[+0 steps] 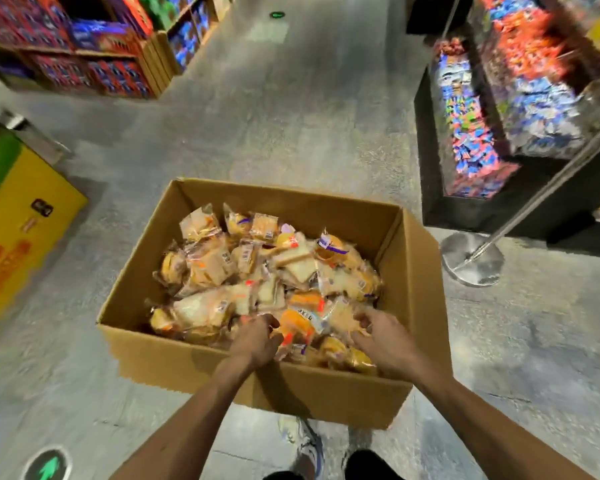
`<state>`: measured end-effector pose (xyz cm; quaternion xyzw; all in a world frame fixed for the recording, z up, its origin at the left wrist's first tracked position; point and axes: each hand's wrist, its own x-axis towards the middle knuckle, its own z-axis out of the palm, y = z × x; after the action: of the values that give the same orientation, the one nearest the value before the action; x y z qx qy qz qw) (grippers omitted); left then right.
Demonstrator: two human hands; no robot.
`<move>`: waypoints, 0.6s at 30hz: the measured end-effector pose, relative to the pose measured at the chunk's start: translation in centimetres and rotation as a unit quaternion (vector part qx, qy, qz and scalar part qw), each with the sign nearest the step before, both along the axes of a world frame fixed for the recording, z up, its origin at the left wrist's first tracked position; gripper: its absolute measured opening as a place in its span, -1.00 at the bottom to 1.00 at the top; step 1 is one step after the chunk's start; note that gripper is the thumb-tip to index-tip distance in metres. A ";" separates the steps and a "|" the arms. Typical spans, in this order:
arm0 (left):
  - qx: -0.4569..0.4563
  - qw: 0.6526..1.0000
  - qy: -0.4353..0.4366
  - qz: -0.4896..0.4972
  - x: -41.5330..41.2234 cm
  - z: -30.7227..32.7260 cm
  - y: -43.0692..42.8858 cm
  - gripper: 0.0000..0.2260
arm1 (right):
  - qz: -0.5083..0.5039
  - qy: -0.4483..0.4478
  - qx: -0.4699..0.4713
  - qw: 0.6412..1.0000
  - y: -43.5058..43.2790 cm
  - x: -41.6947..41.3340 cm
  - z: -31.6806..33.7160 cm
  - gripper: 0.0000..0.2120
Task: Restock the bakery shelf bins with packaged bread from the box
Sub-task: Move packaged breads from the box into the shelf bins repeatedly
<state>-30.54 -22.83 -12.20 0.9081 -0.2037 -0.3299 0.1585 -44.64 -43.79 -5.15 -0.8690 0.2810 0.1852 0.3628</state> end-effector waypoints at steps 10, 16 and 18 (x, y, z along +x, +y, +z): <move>0.166 0.962 0.124 -0.177 2.1 -7.6 -5.8 -0.37 | 0.193 0.201 -0.084 0.957 -4.2 7.3 -12.7 -0.41; 0.237 0.905 0.080 -0.344 1.5 -12.1 -8.6 -0.23 | 0.273 0.311 -0.054 0.909 -5.7 7.4 -16.5 -0.15; 0.229 0.904 0.078 -0.354 0.9 -13.2 -8.9 -0.36 | 0.310 0.345 -0.041 0.885 -5.5 7.4 -16.5 0.02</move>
<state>-29.68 -31.71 -25.37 0.7591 -0.4171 -0.4715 -0.1656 -37.22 -49.29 -21.70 -0.8072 0.1118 0.5645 0.1310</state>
